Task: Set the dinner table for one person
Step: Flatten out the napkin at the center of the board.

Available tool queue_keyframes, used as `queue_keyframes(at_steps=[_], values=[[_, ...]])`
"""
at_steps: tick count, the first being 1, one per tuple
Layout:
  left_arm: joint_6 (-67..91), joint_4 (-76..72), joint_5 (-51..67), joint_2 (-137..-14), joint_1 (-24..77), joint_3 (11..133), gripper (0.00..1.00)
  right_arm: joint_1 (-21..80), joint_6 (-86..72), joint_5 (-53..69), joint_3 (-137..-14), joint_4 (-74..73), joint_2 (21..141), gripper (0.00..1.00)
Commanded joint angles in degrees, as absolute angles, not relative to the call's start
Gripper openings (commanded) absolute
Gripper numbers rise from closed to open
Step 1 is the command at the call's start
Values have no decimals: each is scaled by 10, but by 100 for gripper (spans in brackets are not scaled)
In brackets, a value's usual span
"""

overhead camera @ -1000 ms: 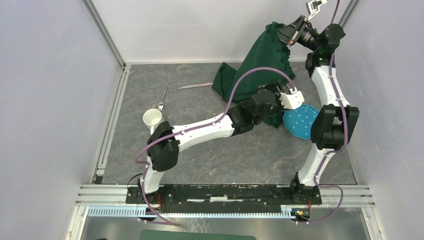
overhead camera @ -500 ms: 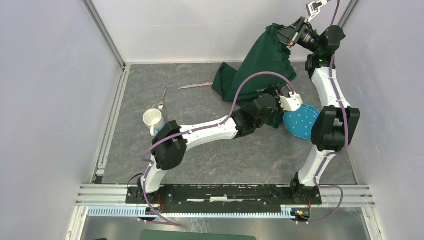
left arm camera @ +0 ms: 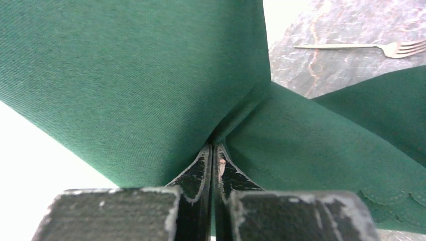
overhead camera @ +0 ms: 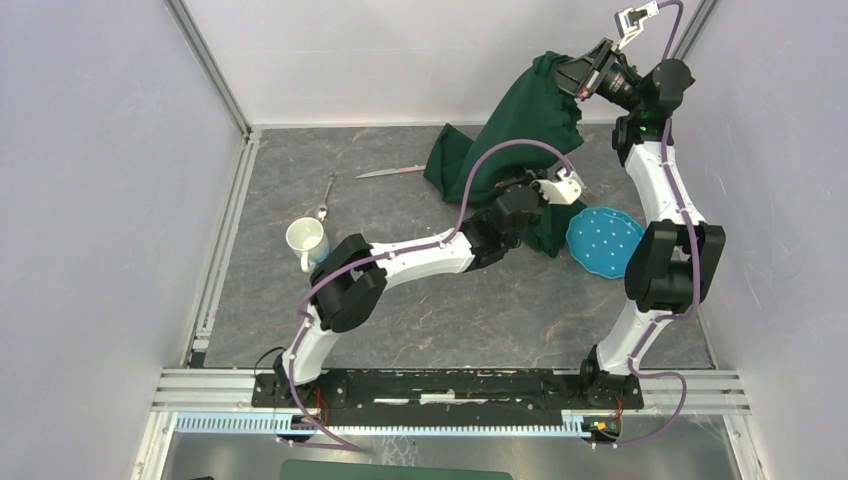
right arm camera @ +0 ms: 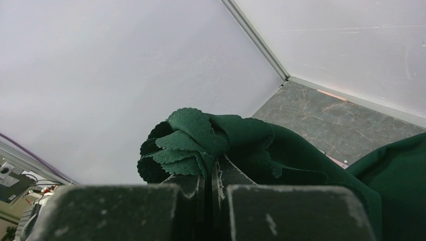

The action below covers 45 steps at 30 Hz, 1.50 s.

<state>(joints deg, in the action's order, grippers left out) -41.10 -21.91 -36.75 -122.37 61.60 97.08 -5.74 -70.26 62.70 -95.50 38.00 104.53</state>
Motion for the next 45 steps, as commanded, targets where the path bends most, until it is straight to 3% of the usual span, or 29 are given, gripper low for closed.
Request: queue_keyframes(at_steps=[1, 31, 35, 45], values=[[-436, -284, -408, -1216, 603, 979, 2, -60, -700, 611, -959, 415, 1002, 0], [-308, -51, -333, -1032, 485, 1081, 2, -65, -663, 604, -967, 357, 1035, 0], [-286, -42, -313, -998, 466, 1060, 2, -63, -598, 573, -929, 285, 988, 0], [-228, -8, -255, -865, 378, 947, 2, 12, -517, 533, -982, 130, 969, 0]])
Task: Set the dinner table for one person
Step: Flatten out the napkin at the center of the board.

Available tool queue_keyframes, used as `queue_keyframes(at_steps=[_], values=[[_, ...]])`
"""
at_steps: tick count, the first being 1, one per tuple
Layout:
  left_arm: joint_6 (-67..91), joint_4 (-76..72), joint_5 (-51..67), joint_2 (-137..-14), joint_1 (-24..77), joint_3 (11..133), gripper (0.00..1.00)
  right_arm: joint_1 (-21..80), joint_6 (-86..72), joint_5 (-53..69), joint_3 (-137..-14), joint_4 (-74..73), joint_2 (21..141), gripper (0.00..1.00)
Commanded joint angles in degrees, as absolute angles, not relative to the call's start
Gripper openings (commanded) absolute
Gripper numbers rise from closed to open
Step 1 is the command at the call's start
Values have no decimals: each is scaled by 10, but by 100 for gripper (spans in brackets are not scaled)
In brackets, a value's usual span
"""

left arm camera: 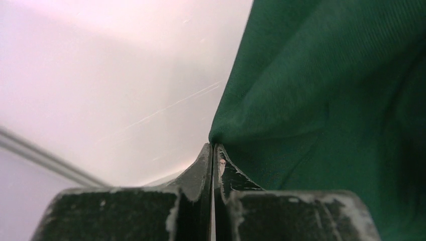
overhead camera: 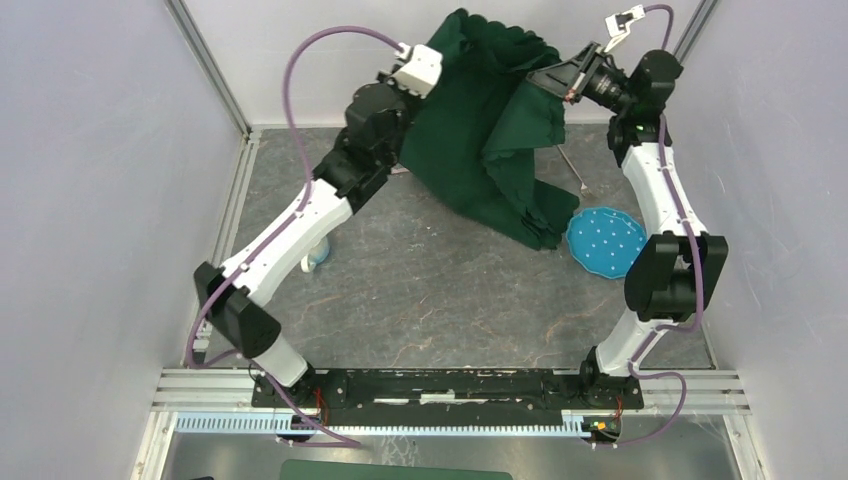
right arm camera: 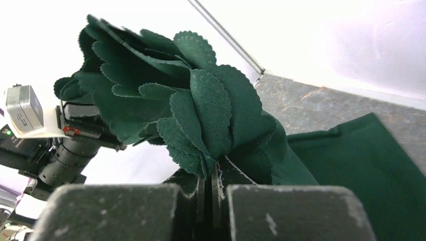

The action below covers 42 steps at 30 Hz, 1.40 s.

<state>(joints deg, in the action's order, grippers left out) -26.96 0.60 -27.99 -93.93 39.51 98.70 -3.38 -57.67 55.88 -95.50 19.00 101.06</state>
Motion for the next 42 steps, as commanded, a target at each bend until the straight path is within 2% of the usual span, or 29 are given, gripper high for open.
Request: queue_keyframes(at_steps=[1, 17, 26, 31, 34, 39, 42], values=[[-225, -8, -253, -854, 375, 938, 2, 27, -512, 529, -969, 124, 960, 0], [-255, 14, -273, -800, 339, 934, 2, 72, -419, 520, -911, 1, 882, 0], [-284, 10, -302, -777, 296, 963, 2, 69, -379, 528, -932, -66, 875, 0], [-304, 16, -303, -782, 274, 1021, 2, 41, -335, 527, -1014, -142, 909, 0], [-318, 25, -295, -794, 270, 1069, 2, 18, -360, 541, -1045, -120, 926, 0], [-317, 39, -281, -824, 270, 1141, 2, 8, -465, 568, -1047, 23, 945, 0], [-333, 37, -282, -835, 270, 1165, 2, 9, -491, 573, -1048, 53, 954, 0]])
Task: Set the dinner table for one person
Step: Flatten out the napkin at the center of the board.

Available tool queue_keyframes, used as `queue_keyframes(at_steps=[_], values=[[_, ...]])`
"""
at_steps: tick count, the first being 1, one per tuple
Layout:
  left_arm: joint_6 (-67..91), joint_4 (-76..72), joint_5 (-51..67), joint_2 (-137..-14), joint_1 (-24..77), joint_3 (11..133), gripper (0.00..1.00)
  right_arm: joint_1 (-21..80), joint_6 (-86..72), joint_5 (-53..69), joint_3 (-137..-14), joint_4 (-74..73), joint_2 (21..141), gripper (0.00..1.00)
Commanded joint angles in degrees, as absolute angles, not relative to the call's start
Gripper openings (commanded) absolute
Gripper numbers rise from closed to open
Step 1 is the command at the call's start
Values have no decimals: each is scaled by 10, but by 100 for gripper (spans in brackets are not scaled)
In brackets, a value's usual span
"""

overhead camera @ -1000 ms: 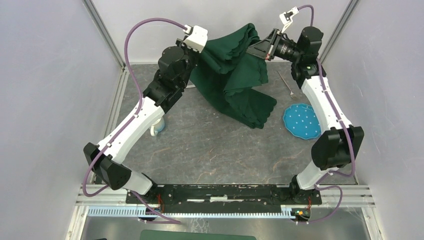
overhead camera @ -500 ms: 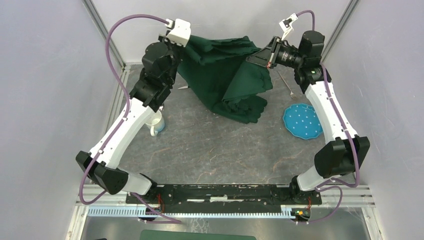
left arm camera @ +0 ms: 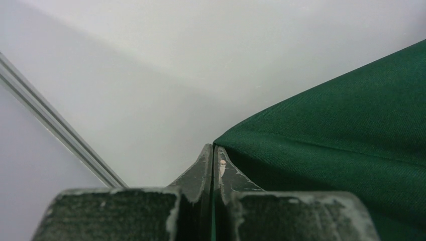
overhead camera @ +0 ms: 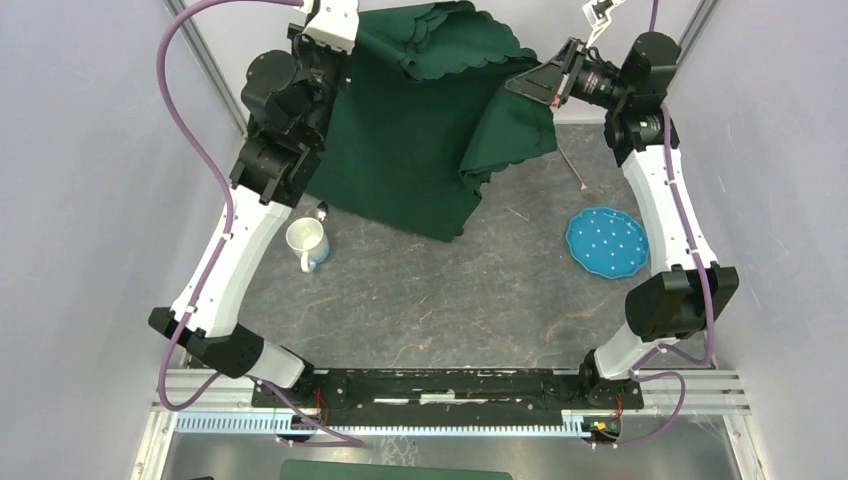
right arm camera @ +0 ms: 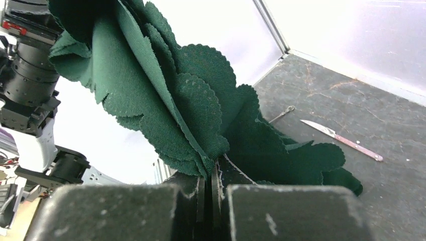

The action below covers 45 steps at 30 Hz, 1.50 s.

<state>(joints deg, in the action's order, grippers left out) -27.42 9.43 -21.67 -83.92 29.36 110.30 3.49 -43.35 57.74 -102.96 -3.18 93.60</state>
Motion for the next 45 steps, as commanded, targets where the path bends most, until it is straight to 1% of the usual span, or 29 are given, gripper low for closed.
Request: queue_keyframes(at_steps=[1, 12, 16, 18, 26, 29, 31, 34, 36, 39, 45], values=[[-338, 39, -283, -839, 270, 1174, 2, 9, -492, 573, -1048, 54, 956, 0], [-431, 18, -319, -867, 270, 1274, 2, 9, -498, 592, -993, 76, 961, 0], [-463, 19, -329, -883, 270, 1332, 2, 11, -515, 613, -989, 96, 973, 0], [-469, 8, -331, -882, 270, 1340, 2, 13, -517, 629, -984, 98, 974, 0], [-426, 1, -317, -883, 270, 1320, 2, 20, -523, 656, -932, 108, 943, 0], [-392, 13, -307, -895, 270, 1308, 2, 20, -480, 651, -915, 51, 921, 0], [-359, 19, -290, -901, 270, 1290, 2, 19, -430, 633, -905, -33, 902, 0], [-312, 38, -250, -917, 270, 1266, 2, 4, -384, 578, -867, -109, 863, 0], [-279, 65, -228, -937, 270, 1267, 2, -24, -402, 535, -826, -103, 830, 0], [-248, 87, -202, -955, 270, 1262, 2, -47, -452, 522, -780, -64, 804, 0], [-235, 76, -190, -950, 270, 1222, 2, -44, -465, 535, -838, -88, 824, 0]])
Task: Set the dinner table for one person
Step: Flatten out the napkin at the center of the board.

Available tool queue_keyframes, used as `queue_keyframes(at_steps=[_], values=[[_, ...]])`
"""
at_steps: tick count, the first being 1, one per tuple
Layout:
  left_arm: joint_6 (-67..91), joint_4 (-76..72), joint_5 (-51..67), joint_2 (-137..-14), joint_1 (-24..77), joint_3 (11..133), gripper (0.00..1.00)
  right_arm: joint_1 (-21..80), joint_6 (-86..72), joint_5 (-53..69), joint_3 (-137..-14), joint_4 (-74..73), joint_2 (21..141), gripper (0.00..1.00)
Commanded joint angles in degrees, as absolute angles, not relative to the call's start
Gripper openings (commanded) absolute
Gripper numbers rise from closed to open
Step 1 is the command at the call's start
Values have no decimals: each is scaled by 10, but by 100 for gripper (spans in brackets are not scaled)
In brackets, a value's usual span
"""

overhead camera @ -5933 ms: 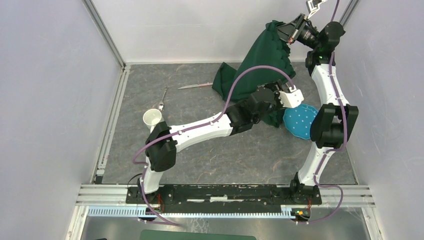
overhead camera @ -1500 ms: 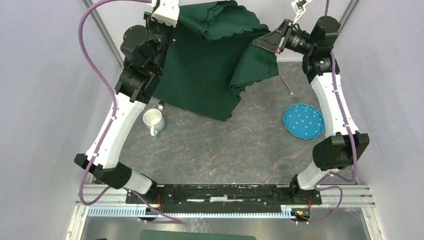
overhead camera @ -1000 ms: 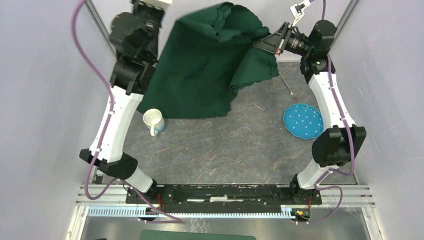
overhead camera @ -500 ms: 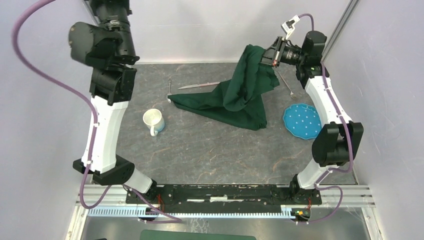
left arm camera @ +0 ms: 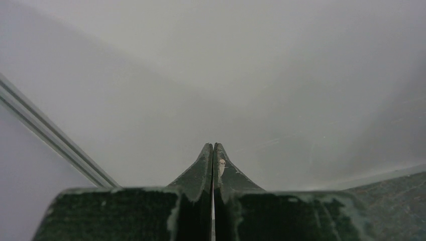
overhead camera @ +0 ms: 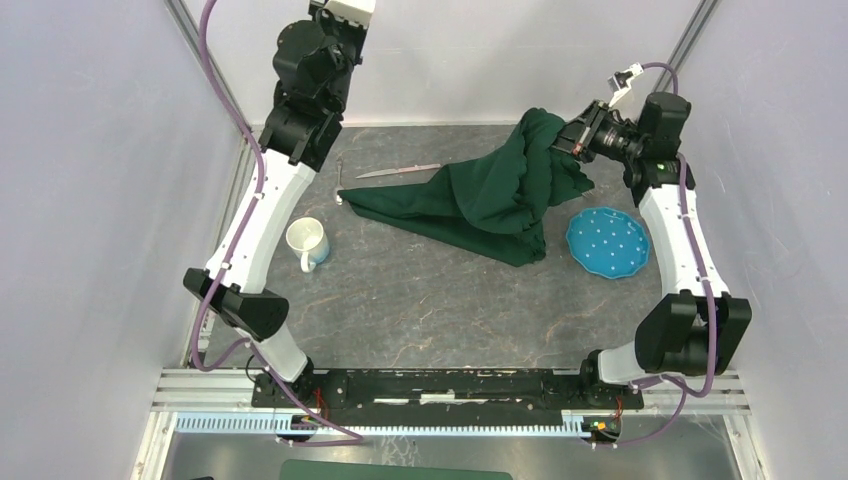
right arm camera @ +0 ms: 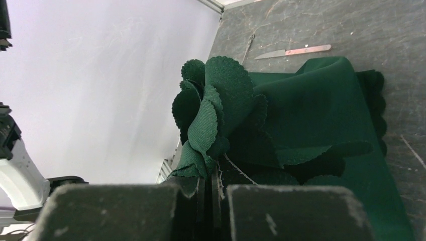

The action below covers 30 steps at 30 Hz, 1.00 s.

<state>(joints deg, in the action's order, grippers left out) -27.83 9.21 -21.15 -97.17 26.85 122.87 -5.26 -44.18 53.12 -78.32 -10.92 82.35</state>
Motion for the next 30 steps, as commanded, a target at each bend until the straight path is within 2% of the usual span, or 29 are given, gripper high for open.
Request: queue_keyframes(at_steps=[1, 5, 10, 16, 20, 28, 30], values=[[-233, 76, -191, -948, 270, 1216, 2, -42, -473, 538, -850, -83, 828, 0], [-218, 68, -185, -941, 270, 1178, 2, -34, -510, 540, -843, -55, 828, 0], [-207, 46, -178, -929, 270, 1114, 2, -35, -383, 455, -804, -214, 819, 0], [-186, 44, -162, -928, 270, 1079, 2, -36, -359, 370, -736, -217, 809, 0], [-179, 50, -158, -925, 270, 1060, 2, -41, -348, 312, -746, -219, 821, 0], [-175, 54, -148, -906, 270, 982, 2, -98, -338, 301, -813, -212, 890, 0], [-162, 53, -147, -901, 269, 961, 6, -114, -342, 300, -833, -207, 906, 0]])
